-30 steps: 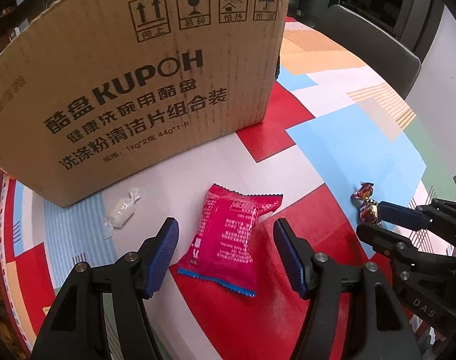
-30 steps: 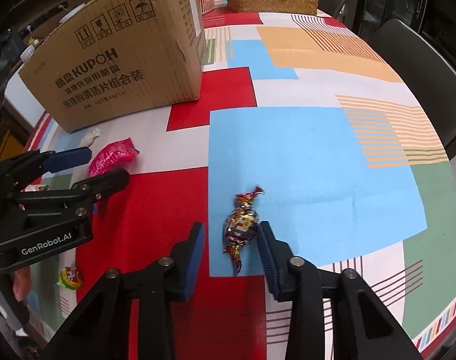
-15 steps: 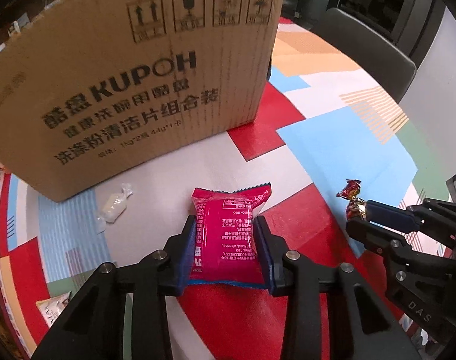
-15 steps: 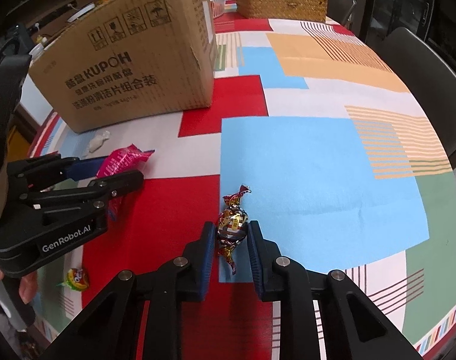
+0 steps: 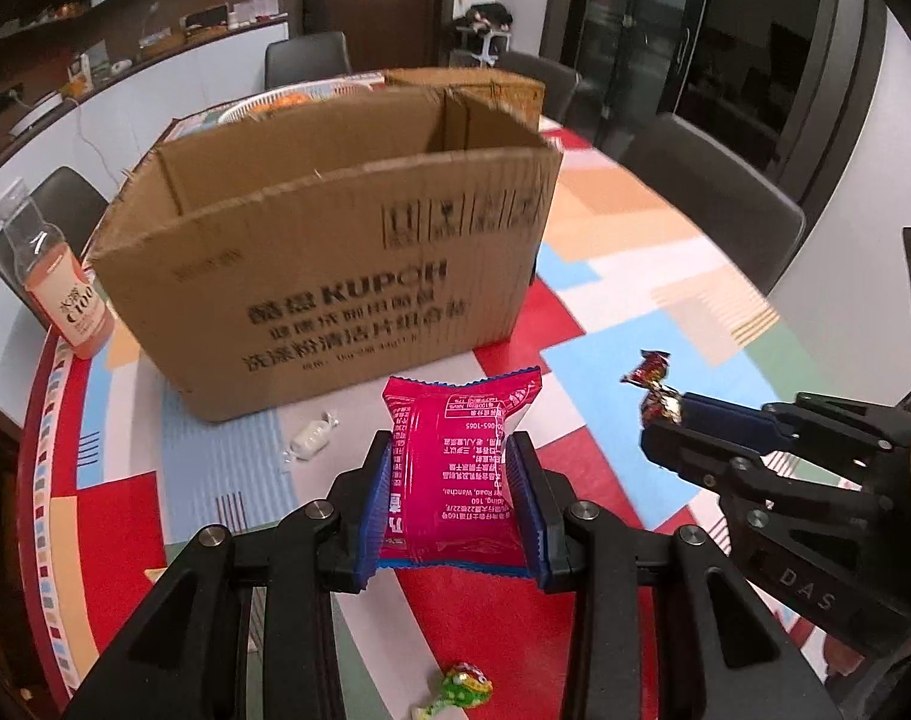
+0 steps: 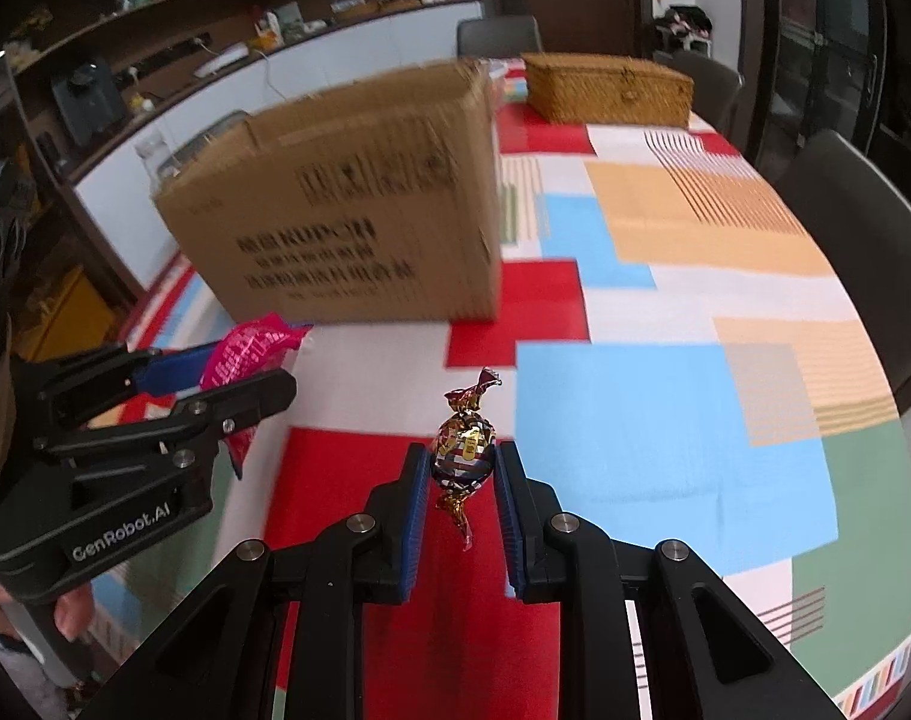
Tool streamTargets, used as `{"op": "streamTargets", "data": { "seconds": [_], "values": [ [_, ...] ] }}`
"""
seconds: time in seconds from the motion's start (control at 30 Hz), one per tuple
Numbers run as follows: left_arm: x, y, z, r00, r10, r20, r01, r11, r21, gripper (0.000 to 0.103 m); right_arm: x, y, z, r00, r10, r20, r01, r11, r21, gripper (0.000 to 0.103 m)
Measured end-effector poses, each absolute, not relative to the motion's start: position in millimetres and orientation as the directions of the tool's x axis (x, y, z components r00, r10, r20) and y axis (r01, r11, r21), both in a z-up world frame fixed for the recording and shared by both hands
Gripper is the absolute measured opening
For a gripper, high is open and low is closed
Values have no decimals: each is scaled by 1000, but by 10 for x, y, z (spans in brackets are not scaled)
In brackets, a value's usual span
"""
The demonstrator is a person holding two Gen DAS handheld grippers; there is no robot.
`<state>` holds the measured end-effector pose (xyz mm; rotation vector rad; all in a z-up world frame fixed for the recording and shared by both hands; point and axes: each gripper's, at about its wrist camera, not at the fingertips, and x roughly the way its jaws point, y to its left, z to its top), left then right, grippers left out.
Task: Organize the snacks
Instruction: 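Carry both items over the box and open both tools to drop them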
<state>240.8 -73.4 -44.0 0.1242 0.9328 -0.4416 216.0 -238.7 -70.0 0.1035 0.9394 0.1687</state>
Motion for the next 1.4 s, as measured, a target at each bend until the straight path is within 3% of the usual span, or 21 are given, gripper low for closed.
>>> {"op": "streamTargets", "data": {
  "seconds": [0.77, 1.4],
  "values": [
    [2323, -421, 481, 714, -307, -629, 366, 930, -38, 37, 2315, -2146, 142, 738, 268, -619, -190, 963, 190, 23],
    [2936, -338, 639, 751, -249, -612, 312, 950, -4, 37, 2933, -2076, 395, 777, 257, -574, -194, 966, 171, 23]
  ]
}}
